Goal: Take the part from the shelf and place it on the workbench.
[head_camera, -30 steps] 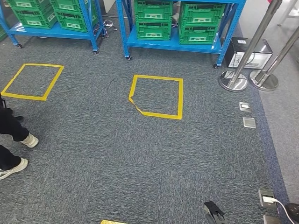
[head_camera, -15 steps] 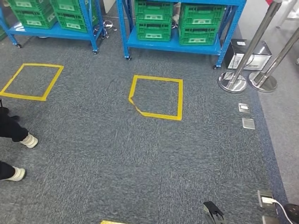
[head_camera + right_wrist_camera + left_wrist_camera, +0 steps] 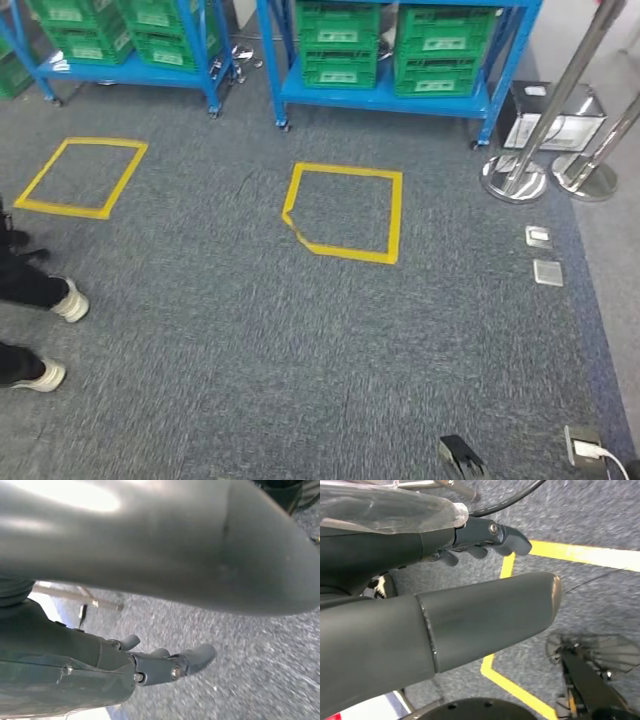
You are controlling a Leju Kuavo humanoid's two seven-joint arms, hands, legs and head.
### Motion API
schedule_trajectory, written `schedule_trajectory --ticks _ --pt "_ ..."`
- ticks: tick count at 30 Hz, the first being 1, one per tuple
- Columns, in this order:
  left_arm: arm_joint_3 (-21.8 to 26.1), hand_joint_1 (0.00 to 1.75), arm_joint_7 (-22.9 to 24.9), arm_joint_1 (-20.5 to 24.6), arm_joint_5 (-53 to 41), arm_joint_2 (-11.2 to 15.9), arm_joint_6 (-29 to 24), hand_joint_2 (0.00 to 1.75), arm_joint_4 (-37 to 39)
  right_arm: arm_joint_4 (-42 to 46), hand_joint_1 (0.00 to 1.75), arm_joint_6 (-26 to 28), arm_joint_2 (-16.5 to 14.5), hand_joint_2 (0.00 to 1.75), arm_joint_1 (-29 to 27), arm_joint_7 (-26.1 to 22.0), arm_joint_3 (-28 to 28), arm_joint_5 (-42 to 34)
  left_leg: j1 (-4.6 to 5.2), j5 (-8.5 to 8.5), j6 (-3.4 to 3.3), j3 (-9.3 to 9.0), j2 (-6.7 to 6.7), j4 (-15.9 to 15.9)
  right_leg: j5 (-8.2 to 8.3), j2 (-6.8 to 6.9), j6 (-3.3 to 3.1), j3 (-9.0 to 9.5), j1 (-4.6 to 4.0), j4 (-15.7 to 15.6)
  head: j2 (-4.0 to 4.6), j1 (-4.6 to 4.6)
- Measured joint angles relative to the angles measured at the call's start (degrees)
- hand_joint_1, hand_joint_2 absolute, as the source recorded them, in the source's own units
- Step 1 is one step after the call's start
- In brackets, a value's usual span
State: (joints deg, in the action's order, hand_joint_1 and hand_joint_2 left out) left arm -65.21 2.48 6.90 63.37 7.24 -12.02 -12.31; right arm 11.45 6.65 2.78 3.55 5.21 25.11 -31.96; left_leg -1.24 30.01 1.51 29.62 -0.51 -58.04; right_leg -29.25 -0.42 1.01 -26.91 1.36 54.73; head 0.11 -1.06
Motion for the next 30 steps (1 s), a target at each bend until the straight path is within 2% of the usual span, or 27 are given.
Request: schedule_trajectory --ticks 2,3,4,5,6,7,8,9,10,11,12,13,14,15,16,17,18,19,20,21,22,25,26,27,28,29,30 --pt "-0.01 0.0 -0.07 -0.05 -0.03 -0.01 0.0 0.0 0.0 0.0 0.0 0.08 0.0 0.0 -0.09 -0.08 0.0 -0.02 0.03 2.19 -0.04 5.75 0.16 -9.04 -0.69 0.17 -0.55 1.64 -0.35 -0.93 0.0 0.63" --pt "-0.02 0.0 -0.08 -0.18 -0.04 -0.02 0.0 0.0 0.0 -0.01 0.0 0.1 0.0 0.0 -0.12 -0.08 0.0 -0.02 0.07 2.64 -0.15 8.88 0.16 -12.97 -1.13 0.22 -0.72 2.55 -0.56 -1.41 0.0 0.73" --pt "-0.02 0.0 -0.08 -0.38 -0.04 -0.03 0.0 0.0 0.0 -0.02 0.0 0.13 0.0 0.0 -0.16 -0.09 0.0 -0.02 0.12 1.96 -0.33 11.17 0.15 -14.94 -1.63 0.22 -0.83 3.53 -0.75 -1.86 0.0 0.75" --pt "-0.03 0.0 -0.08 -0.58 -0.06 -0.04 0.0 0.0 0.0 -0.02 0.0 0.13 0.0 0.0 -0.2 -0.09 0.0 -0.02 0.21 -0.08 -0.62 12.18 0.14 -14.22 -2.17 0.18 -0.88 4.7 -0.9 -2.36 0.0 0.77" --pt "-0.03 0.0 -0.08 -0.73 -0.08 -0.06 0.0 0.0 0.0 -0.02 0.0 0.15 0.0 0.0 -0.24 -0.15 0.0 -0.05 0.32 -3.17 -0.99 11.94 0.14 -11.1 -2.71 0.13 -0.89 5.91 -1.01 -2.95 0.0 0.79" --pt "-0.04 0.0 -0.09 -0.82 -0.09 -0.06 0.0 0.0 0.0 -0.02 0.0 0.16 0.0 0.0 -0.26 -0.25 0.0 -0.1 0.47 -6.66 -1.37 10.77 0.2 -6.34 -3.29 0.1 -0.85 7.15 -1.04 -3.59 0.0 0.82" --pt "-0.04 0.0 -0.09 -0.82 -0.11 -0.05 0.0 0.0 0.0 -0.02 0.0 0.18 0.0 0.0 -0.22 -0.38 0.0 -0.15 0.73 -9.19 -1.6 9.25 0.34 -1.67 -4.01 0.06 -0.73 8.32 -1.1 -4.22 0.0 0.87" --pt "-0.05 0.0 -0.1 -0.75 -0.14 -0.05 0.0 0.0 0.0 0.0 0.0 0.19 0.0 0.0 -0.16 -0.54 0.0 -0.2 1.02 -10.3 -1.73 7.89 0.49 1.73 -4.87 -0.03 -0.58 9.36 -1.07 -5.01 0.0 0.86" --pt "-0.05 0.0 -0.1 -0.61 -0.15 -0.04 0.0 0.0 0.0 0.02 0.0 0.19 0.0 0.0 -0.04 -0.66 0.0 -0.21 1.42 -10.19 -1.81 6.8 0.64 3.77 -5.73 -0.09 -0.36 10.49 -0.95 -5.97 0.0 0.86" --pt "-0.05 0.0 -0.1 -0.44 -0.17 -0.02 0.0 0.0 0.0 0.05 0.0 0.19 0.0 0.0 0.06 -0.77 0.0 -0.24 1.78 -9.19 -1.86 6.02 0.63 4.59 -5.89 -0.16 0.03 11.79 -0.8 -6.45 0.0 0.78" --pt "-0.05 0.0 -0.1 -0.23 -0.21 0.05 0.0 0.0 0.0 0.08 0.0 0.19 0.01 0.0 0.2 -0.85 0.0 -0.27 2.02 -8.28 -2.1 5.06 0.48 4.95 -5.64 -0.2 0.45 12.92 -0.54 -6.56 0.0 0.66" --pt "-0.05 0.0 -0.12 -0.15 -0.25 0.12 0.0 0.0 0.01 0.09 0.0 0.19 -0.01 0.0 0.33 -0.89 0.01 -0.3 2.18 -7.64 -2.45 3.93 0.34 5.43 -4.95 -0.08 0.89 13.27 -0.32 -5.48 0.01 0.53" --pt "-0.06 0.0 -0.14 -0.18 -0.29 0.23 0.0 0.0 0.02 0.1 0.0 0.16 -0.06 0.0 0.41 -0.92 0.02 -0.36 2.15 -7.07 -2.87 2.69 0.29 5.79 -3.93 0.0 1.18 12.43 -0.24 -2.54 0.03 0.4" --pt "-0.07 0.0 -0.15 -0.22 -0.32 0.34 0.0 0.0 0.03 0.1 0.0 0.13 -0.12 0.0 0.51 -0.92 0.04 -0.47 2.12 -6.41 -3.31 1.43 0.4 5.94 -3.58 0.1 1.28 10.0 -0.23 1.56 0.03 0.27" --pt "-0.07 0.0 -0.16 -0.29 -0.33 0.4 0.0 0.0 0.04 0.09 0.0 0.1 -0.17 0.0 0.5 -0.92 0.07 -0.65 2.06 -5.71 -3.7 0.32 0.59 6.14 -4.07 0.18 1.27 6.36 -0.28 6.65 0.04 0.11" --pt "-0.08 0.0 -0.16 -0.32 -0.33 0.45 0.0 0.0 0.04 0.08 0.0 0.09 -0.19 0.0 0.41 -0.91 0.09 -0.85 2.01 -4.86 -3.97 -0.77 0.76 6.27 -5.65 0.17 1.19 2.44 -0.38 11.43 0.03 0.01" --pt "-0.08 0.0 -0.16 -0.33 -0.33 0.45 0.0 0.0 0.04 0.06 0.0 0.11 -0.17 0.0 0.31 -0.89 0.11 -1.03 2.01 -3.93 -4.12 -1.93 0.81 6.43 -8.3 0.17 1.2 -1.17 -0.42 14.73 0.01 -0.21" --pt "-0.08 0.0 -0.16 -0.39 -0.33 0.41 0.0 0.0 0.04 0.02 0.0 0.14 -0.13 0.0 0.13 -0.84 0.13 -1.13 2.0 -2.97 -4.19 -3.27 0.82 6.62 -11.36 0.17 1.17 -4.1 -0.45 16.21 0.01 -0.4" --pt "-0.09 0.0 -0.16 -0.48 -0.33 0.35 0.0 0.0 0.04 -0.03 0.0 0.16 -0.09 0.0 -0.08 -0.77 0.15 -1.15 1.98 -2.03 -4.17 -4.67 0.81 6.81 -13.78 0.18 1.11 -6.16 -0.51 15.84 0.01 -0.59" --pt "-0.09 0.0 -0.16 -0.57 -0.33 0.26 0.0 0.0 0.04 -0.06 0.0 0.17 -0.06 0.0 -0.26 -0.71 0.19 -1.15 1.94 -1.1 -4.12 -6.12 0.84 7.01 -14.64 0.23 0.97 -7.54 -0.63 14.06 0.01 -0.83" --pt "-0.1 0.0 -0.16 -0.64 -0.33 0.14 0.0 0.0 0.04 -0.08 0.0 0.18 -0.03 0.0 -0.45 -0.66 0.24 -1.15 1.9 -0.15 -4.03 -7.6 0.98 7.31 -12.82 0.55 0.57 -8.33 -0.88 11.08 0.0 -1.06" --pt "-0.16 0.0 -0.18 -0.54 -0.35 -0.22 -0.01 0.0 0.04 -0.16 0.0 0.15 0.15 0.0 -0.61 -0.64 0.39 -1.16 1.84 2.11 -3.46 -11.19 1.65 8.81 3.22 2.68 -0.89 -8.54 -1.99 1.41 0.01 -1.36" --pt "-0.19 0.0 -0.21 -0.46 -0.39 -0.27 -0.04 0.0 0.03 -0.16 0.0 0.14 0.2 0.0 -0.5 -0.64 0.42 -1.18 1.89 2.27 -3.17 -12.08 1.85 9.24 6.52 2.82 -1.16 -8.25 -2.1 -0.19 0.01 -1.35" --pt "-0.22 0.0 -0.25 -0.36 -0.44 -0.27 -0.1 0.0 0.03 -0.13 0.0 0.13 0.22 0.0 -0.33 -0.64 0.44 -1.2 2.05 2.09 -2.82 -12.6 2.0 9.2 7.19 2.4 -1.22 -7.57 -2.04 -0.74 0.01 -1.35" --pt "-0.28 0.0 -0.3 -0.33 -0.49 -0.2 -0.19 0.0 0.03 -0.09 0.0 0.13 0.23 0.0 -0.24 -0.63 0.46 -1.22 2.1 1.68 -2.52 -12.59 2.08 8.25 7.09 1.88 -1.35 -6.79 -1.83 -1.07 0.01 -1.39" --pt "-0.37 0.0 -0.36 -0.31 -0.53 -0.14 -0.27 0.0 0.03 -0.09 0.0 0.13 0.24 0.0 -0.26 -0.62 0.47 -1.24 2.13 1.14 -2.19 -11.78 1.91 5.91 6.99 1.43 -1.52 -5.94 -1.54 -1.39 0.01 -1.26" --pt "-0.46 0.0 -0.41 -0.28 -0.54 -0.1 -0.33 0.0 0.03 -0.09 0.0 0.13 0.24 0.0 -0.28 -0.61 0.48 -1.25 2.06 1.0 -1.86 -9.93 1.62 2.55 6.8 1.06 -1.64 -5.1 -1.36 -1.57 0.01 -0.95"
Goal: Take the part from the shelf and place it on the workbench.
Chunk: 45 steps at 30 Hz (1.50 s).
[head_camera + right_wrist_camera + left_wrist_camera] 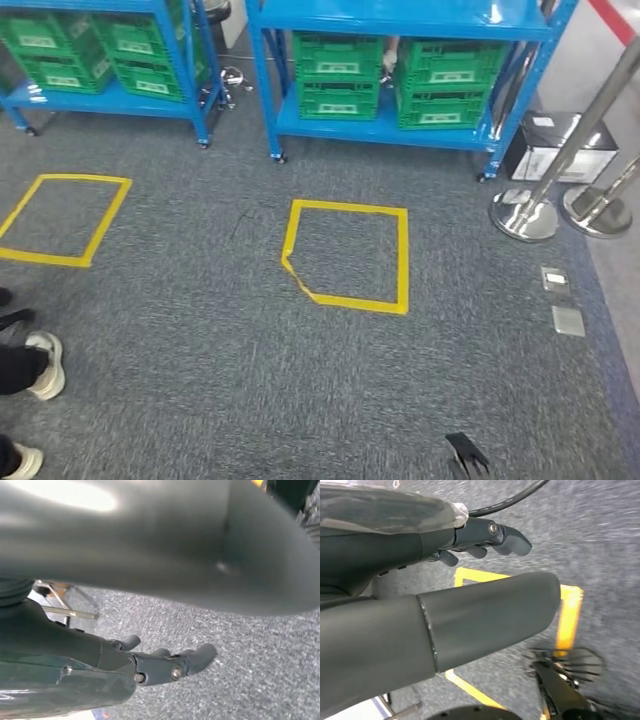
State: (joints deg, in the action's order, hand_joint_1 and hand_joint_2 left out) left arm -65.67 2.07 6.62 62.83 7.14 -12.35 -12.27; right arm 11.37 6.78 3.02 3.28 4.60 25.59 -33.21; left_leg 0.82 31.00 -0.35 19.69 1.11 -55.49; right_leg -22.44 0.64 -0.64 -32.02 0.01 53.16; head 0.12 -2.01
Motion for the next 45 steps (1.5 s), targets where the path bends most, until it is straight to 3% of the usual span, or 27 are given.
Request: schedule_trajectory --ticks 1,3,5,6,7,9,10,11,13,15,17,19,20,21,23,25,28,30,32,34,35,36,37,39,40,42,45 --pt "-0.08 0.0 -0.05 0.04 -0.01 0.04 -0.03 0.0 -0.01 0.0 0.0 0.0 0.0 0.0 0.01 0.01 0.01 -0.01 -0.22 0.6 0.35 2.58 -0.32 -3.98 -0.35 -0.41 -0.1 0.56 0.14 -0.18 -0.01 0.29" --pt "-0.17 0.0 -0.17 0.05 -0.03 0.04 -0.04 0.0 -0.01 0.0 0.0 0.0 0.0 0.0 0.05 0.02 0.02 -0.04 -0.76 4.54 0.97 8.19 -0.69 -10.56 -1.32 -1.29 -0.19 1.48 0.18 -0.33 -0.01 0.78" --pt "-0.21 0.0 -0.25 -0.11 -0.03 0.04 -0.04 0.0 -0.01 0.0 0.0 0.02 0.0 0.0 -0.02 0.02 0.05 -0.06 -1.29 8.96 1.38 12.04 -0.72 -12.03 -2.61 -2.37 -0.04 2.86 0.25 -0.34 -0.01 0.94" --pt "-0.23 0.0 -0.26 -0.25 0.01 0.04 -0.04 0.0 -0.01 0.0 0.0 0.04 0.0 0.0 -0.06 0.02 0.1 -0.06 -1.51 9.15 1.46 12.99 -0.77 -10.54 -3.31 -2.92 0.1 3.76 0.29 -0.34 -0.01 1.06" --pt "-0.25 0.0 -0.27 -0.37 0.07 0.04 -0.03 0.0 -0.01 0.0 0.0 0.05 0.0 0.0 -0.09 0.02 0.16 -0.06 -1.67 7.24 1.5 13.43 -0.94 -7.87 -4.03 -3.4 0.27 4.67 0.33 -0.33 -0.01 1.17" --pt "-0.25 0.0 -0.27 -0.63 0.2 0.05 -0.02 0.0 0.01 -0.03 0.0 0.07 0.0 0.0 -0.07 0.0 0.31 -0.06 -1.68 -0.59 1.42 13.51 -2.06 -1.93 -5.43 -4.22 0.75 5.86 0.43 -0.2 -0.01 1.48" --pt "-0.26 0.0 -0.27 -0.68 0.26 0.08 -0.02 0.0 0.01 -0.04 0.0 0.08 0.0 0.0 0.01 -0.01 0.35 -0.06 -1.5 -3.8 1.2 13.38 -2.61 -0.17 -6.14 -4.61 1.09 6.09 0.45 -0.02 -0.01 1.56" --pt "-0.26 0.0 -0.27 -0.68 0.3 0.1 -0.01 0.0 0.01 -0.06 0.0 0.08 0.0 0.0 0.06 -0.01 0.38 -0.06 -1.27 -5.77 0.9 13.26 -3.0 0.58 -6.77 -5.0 1.45 6.17 0.5 0.13 -0.01 1.6" --pt "-0.27 0.0 -0.28 -0.41 0.36 0.15 0.0 0.0 0.01 -0.07 0.0 0.09 0.01 0.0 0.13 -0.02 0.4 -0.05 -1.0 -6.25 0.02 12.76 -2.74 0.66 -7.75 -5.62 2.19 6.5 0.58 0.2 -0.01 1.53" --pt "-0.27 0.0 -0.3 -0.14 0.37 0.11 0.0 0.0 0.01 -0.07 0.0 0.08 0.02 0.0 0.08 -0.05 0.44 -0.05 -1.02 -6.1 -0.83 12.0 -2.06 1.12 -9.21 -4.29 2.69 6.07 0.61 2.2 -0.01 1.28" --pt "-0.27 0.0 -0.31 -0.05 0.36 0.11 0.0 0.0 0.01 -0.07 0.0 0.08 0.02 0.0 0.13 -0.11 0.48 -0.05 -0.88 -5.53 -1.59 11.22 -1.3 1.43 -12.25 -2.15 2.89 2.66 0.55 9.18 -0.01 0.71" --pt "-0.27 0.0 -0.3 -0.06 0.37 0.15 0.0 0.0 0.01 -0.07 0.0 0.11 0.02 0.0 0.17 -0.17 0.51 -0.05 -0.6 -4.68 -1.97 10.45 -0.58 1.43 -14.58 -1.41 2.92 -2.38 0.51 17.21 -0.01 0.17" --pt "-0.27 0.0 -0.3 -0.06 0.37 0.15 0.01 0.0 0.01 -0.07 0.0 0.13 0.02 0.0 0.12 -0.17 0.53 -0.05 -0.46 -4.18 -2.03 9.88 -0.26 1.43 -14.16 -1.28 2.84 -3.95 0.5 18.87 -0.01 -0.04" --pt "-0.27 0.0 -0.31 -0.06 0.38 0.14 0.02 0.0 0.01 -0.07 0.0 0.14 0.02 0.0 0.04 -0.14 0.56 -0.06 -0.36 -3.65 -2.04 9.19 -0.01 1.43 -12.45 -1.17 2.66 -4.4 0.47 18.14 -0.01 -0.22" --pt "-0.27 0.0 -0.33 -0.09 0.38 0.05 0.05 0.0 0.01 -0.08 0.0 0.17 0.04 0.0 -0.08 -0.09 0.65 -0.07 -0.23 -2.47 -1.92 7.6 0.53 1.45 -6.69 -0.23 2.05 -2.6 0.17 11.17 -0.01 -0.65" --pt "-0.27 0.0 -0.34 -0.07 0.38 -0.03 0.07 0.0 0.01 -0.12 0.0 0.28 0.07 0.0 0.0 -0.07 0.73 -0.08 0.01 -1.48 -1.54 6.63 1.1 1.35 -3.62 1.21 1.72 -0.44 -0.44 5.03 -0.01 -0.8" --pt "-0.27 0.0 -0.35 0.1 0.39 0.0 0.07 0.0 0.01 -0.14 0.0 0.44 0.07 0.0 0.32 -0.07 0.81 -0.25 0.26 -0.94 -0.96 6.47 2.23 1.53 -4.15 0.79 1.59 0.65 -0.57 2.85 -0.01 -0.54" --pt "-0.27 0.0 -0.41 0.19 0.38 0.02 0.07 0.0 0.01 -0.13 0.0 0.5 0.07 0.0 0.29 -0.03 0.84 -0.6 0.21 -0.01 -0.38 6.73 1.54 0.46 -4.04 -0.08 1.34 1.22 -0.21 2.2 -0.01 -0.23" --pt "-0.27 0.0 -0.5 0.19 0.37 0.03 0.08 0.0 0.01 -0.13 0.0 0.52 0.07 0.0 0.34 0.0 0.86 -0.85 -0.21 2.69 0.37 9.78 -0.1 -5.54 -4.03 -0.76 1.05 1.78 0.09 1.59 -0.01 0.21" --pt "-0.27 0.0 -0.58 0.14 0.35 0.04 0.11 0.0 0.01 -0.13 0.0 0.57 0.07 0.0 0.46 -0.05 0.86 -0.98 -0.67 5.2 0.94 14.9 -0.69 -13.83 -4.24 -1.52 0.81 2.01 0.18 1.48 -0.01 0.57" --pt "-0.27 0.0 -0.62 0.08 0.35 0.05 0.13 0.0 0.01 -0.13 0.0 0.62 0.07 0.0 0.48 -0.14 0.86 -1.04 -0.84 5.13 1.11 16.71 -0.73 -16.05 -4.38 -1.96 0.77 2.18 0.25 1.47 -0.01 0.65" --pt "-0.27 0.0 -0.66 0.03 0.36 0.05 0.15 0.0 0.01 -0.13 0.0 0.73 0.07 0.0 0.46 -0.25 0.87 -1.06 -0.97 3.82 1.2 17.44 -0.74 -15.9 -4.55 -2.35 0.78 2.41 0.34 1.47 -0.01 0.76" --pt "-0.27 0.0 -0.69 0.0 0.37 0.05 0.19 0.0 0.01 -0.13 0.0 0.88 0.07 0.0 0.43 -0.38 0.88 -1.07 -1.05 1.47 1.17 17.07 -0.78 -13.48 -4.72 -2.75 0.84 2.71 0.45 1.44 -0.01 0.89" --pt "-0.27 0.0 -0.69 0.01 0.39 0.15 0.27 0.0 0.02 -0.13 0.0 1.16 0.05 0.0 0.43 -0.51 0.9 -1.07 -0.85 -4.09 0.61 14.34 -1.21 -5.01 -4.97 -3.31 1.1 3.34 0.71 1.08 -0.01 1.09" --pt "-0.27 0.0 -0.69 0.05 0.39 0.24 0.31 0.0 0.02 -0.13 0.0 1.25 0.03 0.0 0.45 -0.52 0.91 -1.07 -0.61 -5.86 0.23 13.15 -1.47 -1.56 -5.02 -3.55 1.35 3.49 0.87 0.85 -0.01 1.19" --pt "-0.27 0.0 -0.69 0.12 0.42 0.43 0.33 0.0 0.03 -0.13 0.0 1.28 0.0 0.0 0.45 -0.51 0.94 -1.07 -0.15 -6.81 -0.31 12.01 -1.81 1.69 -5.04 -3.75 1.94 3.55 1.15 0.5 -0.01 1.28" --pt "-0.27 0.0 -0.69 0.15 0.38 0.64 0.33 0.0 0.03 -0.13 0.0 1.27 -0.1 0.0 0.37 -0.5 1.03 -1.07 0.17 -6.69 -0.39 11.37 -1.82 3.3 -4.83 -3.71 2.6 3.79 1.65 -0.16 -0.01 1.05"
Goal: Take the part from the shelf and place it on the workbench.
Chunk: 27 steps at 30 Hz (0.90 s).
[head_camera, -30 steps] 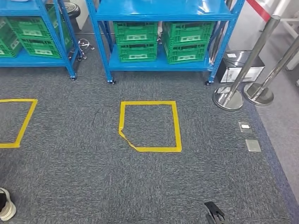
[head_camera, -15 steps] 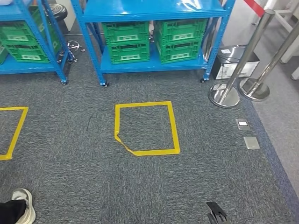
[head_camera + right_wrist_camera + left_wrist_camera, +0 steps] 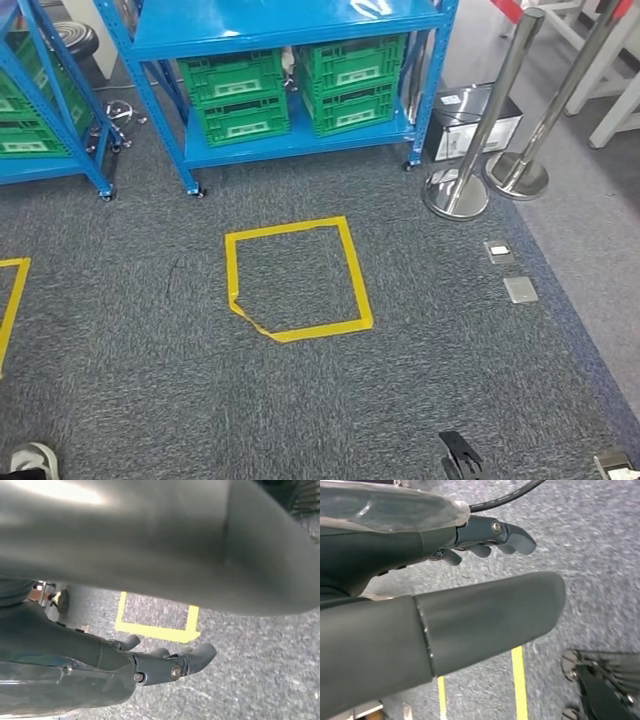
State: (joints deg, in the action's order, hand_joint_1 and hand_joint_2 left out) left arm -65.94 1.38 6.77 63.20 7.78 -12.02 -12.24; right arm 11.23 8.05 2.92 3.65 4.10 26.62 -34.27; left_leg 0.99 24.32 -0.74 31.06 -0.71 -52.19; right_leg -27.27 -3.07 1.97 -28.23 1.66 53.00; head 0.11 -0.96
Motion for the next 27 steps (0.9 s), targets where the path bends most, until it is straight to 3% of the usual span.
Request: schedule_trajectory --ticks 3,5,8,9,10,12,13,14,15,17,18,25,26,27 --pt "0.0 0.0 -0.01 -0.01 -0.16 0.15 0.0 0.0 0.01 0.0 0.0 0.01 -0.17 0.0 0.0 -0.05 0.16 0.01 0.1 -0.22 -1.6 -2.33 0.19 3.27 0.62 0.33 1.11 1.09 0.08 -0.9 0.0 0.08" --pt "-0.01 0.0 -0.04 -0.05 -0.19 -0.02 0.0 0.0 0.0 0.0 0.0 0.04 -0.12 0.0 0.06 -0.15 0.26 0.02 -0.62 -0.49 -1.98 -4.92 0.44 5.56 -1.02 1.16 1.36 0.25 -0.23 2.18 0.0 -0.09" --pt "-0.02 0.0 -0.09 0.0 -0.17 -0.23 -0.02 0.0 0.0 0.0 0.0 0.15 -0.04 0.0 0.29 -0.26 0.39 0.02 -1.31 0.19 -1.37 -6.73 0.89 6.1 -5.24 2.05 2.24 -5.81 0.28 13.13 0.0 -0.66" --pt "-0.02 0.0 -0.1 -0.02 -0.17 -0.33 -0.02 0.0 0.0 0.0 0.0 0.17 -0.02 0.0 0.31 -0.27 0.44 0.02 -1.62 0.64 -0.94 -7.17 0.98 5.95 -5.34 2.22 2.48 -7.21 0.61 14.89 0.0 -0.75" --pt "-0.02 0.0 -0.11 -0.05 -0.16 -0.4 -0.03 0.0 0.0 0.0 0.0 0.19 -0.01 0.0 0.26 -0.26 0.51 0.02 -1.99 1.16 -0.43 -7.63 1.0 5.68 -4.25 2.4 2.95 -7.54 1.03 14.42 0.0 -0.8" --pt "-0.02 0.0 -0.13 -0.1 -0.15 -0.5 -0.08 0.0 0.01 0.0 0.0 0.2 0.01 0.0 0.15 -0.25 0.66 0.02 -2.9 2.54 0.9 -8.37 0.94 4.53 0.39 2.6 4.34 -5.47 2.09 7.94 0.0 -1.03" --pt "-0.02 0.0 -0.15 -0.04 -0.13 -0.35 -0.17 0.0 0.06 0.0 0.0 0.2 -0.08 0.0 0.09 -0.25 0.74 0.02 -3.26 3.27 1.64 -8.44 0.9 3.66 1.58 2.51 4.9 -4.55 2.35 4.76 0.0 -1.33" --pt "-0.02 0.0 -0.19 0.06 -0.11 -0.26 -0.26 0.0 0.13 0.0 0.0 0.2 -0.15 0.0 0.14 -0.27 0.8 0.02 -3.41 3.95 2.35 -8.09 0.88 2.57 2.06 2.35 4.49 -3.9 2.46 2.89 0.0 -1.58" --pt "-0.02 0.0 -0.22 0.11 -0.08 -0.18 -0.36 0.0 0.19 0.0 0.0 0.2 -0.22 0.0 0.15 -0.28 0.85 0.02 -3.5 4.55 2.95 -7.51 0.9 1.56 1.83 2.12 3.68 -3.99 2.37 2.55 0.0 -1.49" --pt "-0.02 0.0 -0.26 0.21 -0.04 -0.25 -0.44 0.0 0.26 0.0 0.0 0.21 -0.28 0.0 0.26 -0.28 0.9 0.02 -3.6 5.35 3.72 -6.59 0.97 0.37 1.26 1.9 1.41 -4.7 2.02 4.06 0.0 -0.86" --pt "-0.02 0.0 -0.26 0.2 -0.02 -0.31 -0.46 0.0 0.26 0.0 0.0 0.22 -0.27 0.0 0.23 -0.27 0.91 0.02 -3.75 5.61 3.95 -6.49 1.02 0.27 1.26 1.82 1.02 -5.04 1.96 4.57 0.0 -0.51" --pt "-0.02 0.0 -0.28 0.28 -0.02 -0.49 -0.46 0.0 0.26 -0.01 0.0 0.31 -0.25 0.0 0.11 -0.22 0.94 0.02 -4.04 5.97 4.25 -5.89 1.08 -1.01 0.82 1.69 0.49 -4.84 1.71 4.97 0.0 0.04" --pt "-0.02 0.0 -0.3 0.3 -0.02 -0.56 -0.48 0.0 0.26 -0.01 0.0 0.33 -0.24 0.0 0.11 -0.23 0.99 0.02 -3.75 7.61 3.81 -2.7 1.09 -6.19 0.58 1.69 0.28 -4.5 1.22 4.85 0.0 0.36" --pt "-0.02 0.0 -0.31 0.27 -0.02 -0.64 -0.5 0.0 0.26 -0.01 0.0 0.36 -0.23 0.0 0.08 -0.22 1.08 0.02 -2.89 8.18 2.82 0.68 1.05 -10.57 0.18 1.62 -0.14 -3.92 0.49 4.7 0.0 0.66"
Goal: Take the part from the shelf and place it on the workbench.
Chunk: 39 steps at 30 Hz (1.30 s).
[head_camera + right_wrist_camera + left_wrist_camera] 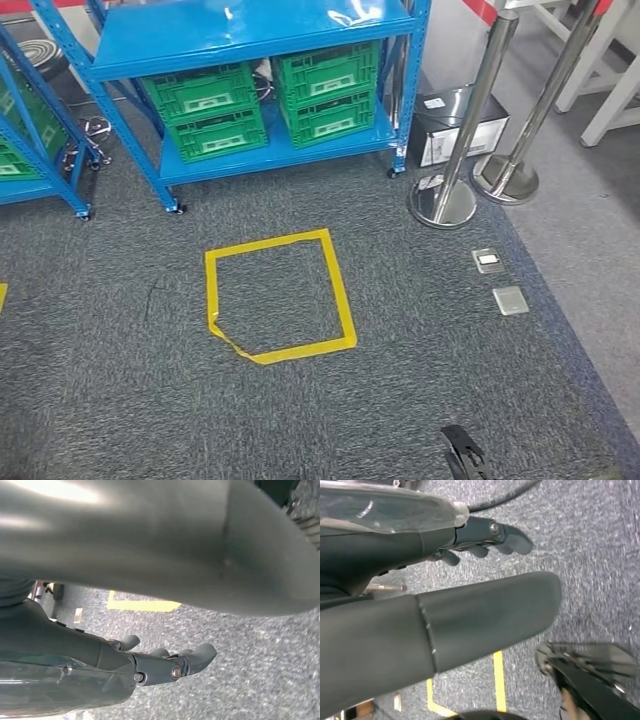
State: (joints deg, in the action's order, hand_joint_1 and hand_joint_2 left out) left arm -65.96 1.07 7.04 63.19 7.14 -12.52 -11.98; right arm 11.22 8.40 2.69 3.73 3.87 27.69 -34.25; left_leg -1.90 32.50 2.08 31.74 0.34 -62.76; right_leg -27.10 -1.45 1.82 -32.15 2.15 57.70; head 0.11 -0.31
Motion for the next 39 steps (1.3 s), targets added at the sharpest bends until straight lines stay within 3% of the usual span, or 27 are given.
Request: schedule_trajectory --ticks 1,2,3,4,5,7,8,11,12,14,20,21,24,26,28,29,30,31,33,34,35,36,38,39 --pt "0.0 0.0 -0.01 -0.05 0.0 0.01 -0.05 0.0 0.0 0.0 0.0 0.01 0.0 0.0 0.03 -0.02 0.09 0.0 1.06 -0.23 -1.22 2.8 -0.07 -2.82 -0.38 -0.07 -0.38 0.66 -0.7 -0.15 0.0 0.17" --pt "0.0 0.0 -0.01 -0.09 0.01 0.02 -0.13 0.0 0.0 0.01 0.0 0.01 0.0 0.0 0.08 -0.03 0.19 0.0 2.41 -1.56 -2.68 4.85 -0.1 -3.83 -0.79 -0.2 -0.78 1.36 -1.41 -0.35 0.0 0.29" --pt "0.0 0.0 -0.01 -0.1 0.01 0.12 -0.24 0.0 0.02 0.01 0.0 0.01 -0.04 0.0 0.1 -0.02 0.26 -0.01 3.62 -4.45 -4.03 3.96 -0.17 0.05 -1.08 -0.32 -1.13 1.92 -1.72 -0.48 0.0 0.27" --pt "0.0 0.0 0.01 0.02 0.02 0.24 -0.36 0.0 0.03 0.02 0.0 0.01 -0.08 0.0 0.18 -0.03 0.3 -0.02 4.28 -6.08 -5.05 2.78 -0.26 3.4 -1.21 -0.36 -1.24 2.15 -1.75 -0.67 0.0 0.27" --pt "0.0 0.0 0.03 0.16 0.04 0.38 -0.49 0.0 0.06 0.04 0.0 0.01 -0.12 0.0 0.25 -0.02 0.35 -0.03 4.76 -6.99 -5.81 1.92 -0.38 5.75 -1.29 -0.39 -1.29 2.2 -1.71 -0.83 0.0 0.3" --pt "0.0 0.0 0.06 0.34 0.06 0.54 -0.66 0.0 0.08 0.07 0.0 0.01 -0.15 0.0 0.33 -0.01 0.46 -0.04 4.99 -7.08 -6.52 1.22 -0.64 7.46 -1.25 -0.42 -1.14 2.23 -1.57 -1.38 0.0 0.37" --pt "0.0 0.0 0.07 0.28 0.07 0.55 -0.69 0.0 0.09 0.08 0.0 0.02 -0.13 0.0 0.3 -0.01 0.51 -0.04 4.93 -7.47 -6.15 0.73 -0.65 8.25 -1.22 -0.42 -1.1 2.49 -1.64 -1.74 0.0 0.36" --pt "0.0 0.0 0.11 0.04 0.1 0.48 -0.7 0.0 0.09 0.08 0.0 0.02 -0.06 0.0 0.25 -0.03 0.62 -0.04 4.42 -8.1 -3.72 -0.54 -0.73 10.02 -1.0 -0.33 -2.04 3.79 -2.03 -3.26 0.01 0.2" --pt "0.0 0.0 0.13 0.02 0.11 0.46 -0.7 0.0 0.09 0.08 0.0 0.02 -0.07 0.0 0.25 -0.04 0.64 -0.04 4.34 -8.01 -3.4 -0.64 -0.79 10.02 -0.98 -0.28 -2.33 4.04 -2.08 -3.54 0.01 0.14" --pt "0.0 0.0 0.13 0.02 0.11 0.38 -0.7 0.0 0.09 0.08 0.0 0.04 -0.03 0.0 0.29 -0.04 0.66 -0.04 4.32 -7.74 -3.85 -0.68 -0.8 9.79 -1.12 -0.22 -2.33 4.22 -2.19 -3.57 0.0 -0.01" --pt "0.0 0.0 0.13 -0.03 0.27 0.12 -0.68 0.0 0.09 0.08 0.0 0.09 0.04 0.0 0.26 -0.16 0.69 -0.04 4.33 -7.5 -4.15 -0.65 -0.79 9.46 -1.16 -0.22 -2.24 4.38 -2.22 -3.7 0.0 -0.28" --pt "0.0 0.0 0.13 -0.03 0.3 0.15 -0.68 0.0 0.09 0.08 0.0 0.09 0.04 0.0 0.25 -0.2 0.7 -0.03 4.36 -7.35 -4.38 -0.63 -0.81 9.55 -0.92 -0.22 -2.07 4.54 -2.13 -3.66 0.0 -0.28" --pt "0.0 0.0 0.13 -0.1 0.33 0.16 -0.68 0.0 0.09 0.08 0.0 0.08 0.08 0.0 0.17 -0.25 0.73 -0.02 4.06 -6.86 -5.9 -1.76 -0.84 10.84 -0.21 0.05 -0.92 4.58 -2.13 -2.31 0.01 -0.34" --pt "0.0 0.0 0.13 -0.15 0.37 0.08 -0.68 0.0 0.09 0.08 0.0 0.07 0.13 0.0 0.23 -0.28 0.75 -0.02 3.58 -6.91 -6.34 -2.97 -0.67 11.64 -2.27 0.42 -0.36 2.92 -2.15 1.68 0.01 -0.57" --pt "0.0 0.0 0.13 -0.21 0.42 0.04 -0.68 0.0 0.09 0.08 0.0 0.05 0.17 0.0 0.3 -0.31 0.77 -0.01 3.23 -6.78 -6.2 -3.41 -0.52 11.74 -5.87 0.61 0.14 -0.74 -1.66 8.91 0.0 -0.83" --pt "0.0 0.0 0.13 -0.26 0.45 0.03 -0.68 0.0 0.09 0.08 0.0 0.03 0.19 0.0 0.28 -0.31 0.79 0.0 3.02 -6.66 -5.95 -3.58 -0.48 11.71 -7.04 0.66 0.45 -2.49 -1.31 11.92 0.0 -0.87" --pt "0.0 0.0 0.13 -0.34 0.47 0.01 -0.68 0.0 0.09 0.08 0.0 0.01 0.2 0.0 0.22 -0.29 0.82 0.0 2.74 -6.5 -5.55 -3.79 -0.47 11.65 -7.17 0.74 0.71 -3.48 -0.91 13.28 0.0 -0.92" --pt "0.0 0.0 0.13 -0.43 0.49 0.0 -0.68 0.0 0.09 0.08 0.0 0.0 0.2 0.0 0.15 -0.28 0.88 0.0 2.38 -6.29 -5.03 -4.09 -0.49 11.52 -6.04 0.83 1.09 -3.41 -0.48 12.43 0.0 -0.96" --pt "0.0 0.0 0.14 -0.58 0.52 0.02 -0.68 0.0 0.09 0.08 0.0 0.0 0.22 0.0 0.01 -0.29 1.04 0.0 1.56 -5.51 -3.66 -4.76 -0.5 10.95 -1.43 0.97 2.24 -0.68 0.46 5.45 0.0 -1.21" --pt "0.0 0.0 0.16 -0.58 0.54 0.09 -0.69 0.0 0.11 0.08 0.0 0.0 0.21 0.0 -0.02 -0.3 1.12 0.0 1.24 -5.03 -2.96 -4.96 -0.46 10.44 -0.37 1.08 2.71 0.4 0.64 1.79 0.0 -1.48" --pt "0.0 0.0 0.19 -0.51 0.54 0.14 -0.69 0.0 0.13 0.09 0.0 -0.01 0.2 0.0 0.02 -0.31 1.17 0.0 1.06 -4.53 -2.3 -4.95 -0.43 10.01 -0.12 1.24 2.62 1.07 0.67 -0.53 0.0 -1.74" --pt "0.0 0.0 0.22 -0.46 0.55 0.18 -0.7 0.0 0.14 0.1 0.0 -0.02 0.18 0.0 0.03 -0.31 1.2 0.0 1.06 -4.08 -1.73 -4.92 -0.35 9.73 -0.58 1.34 2.11 1.12 0.51 -1.38 0.0 -1.82" --pt "0.0 0.0 0.32 -0.41 0.55 0.08 -0.7 0.0 0.15 0.12 0.0 -0.04 0.2 0.0 -0.03 -0.3 1.23 0.0 0.95 -3.58 -0.88 -5.18 -0.23 9.25 -1.3 1.46 0.13 1.43 0.11 -1.23 0.0 -1.43" --pt "0.0 0.0 0.39 -0.42 0.55 -0.02 -0.7 0.0 0.15 0.11 0.0 -0.05 0.21 0.0 -0.16 -0.31 1.24 0.0 0.82 -3.32 -0.63 -5.35 -0.16 8.71 -1.25 1.34 -0.52 2.03 -0.05 -1.29 0.0 -1.03"
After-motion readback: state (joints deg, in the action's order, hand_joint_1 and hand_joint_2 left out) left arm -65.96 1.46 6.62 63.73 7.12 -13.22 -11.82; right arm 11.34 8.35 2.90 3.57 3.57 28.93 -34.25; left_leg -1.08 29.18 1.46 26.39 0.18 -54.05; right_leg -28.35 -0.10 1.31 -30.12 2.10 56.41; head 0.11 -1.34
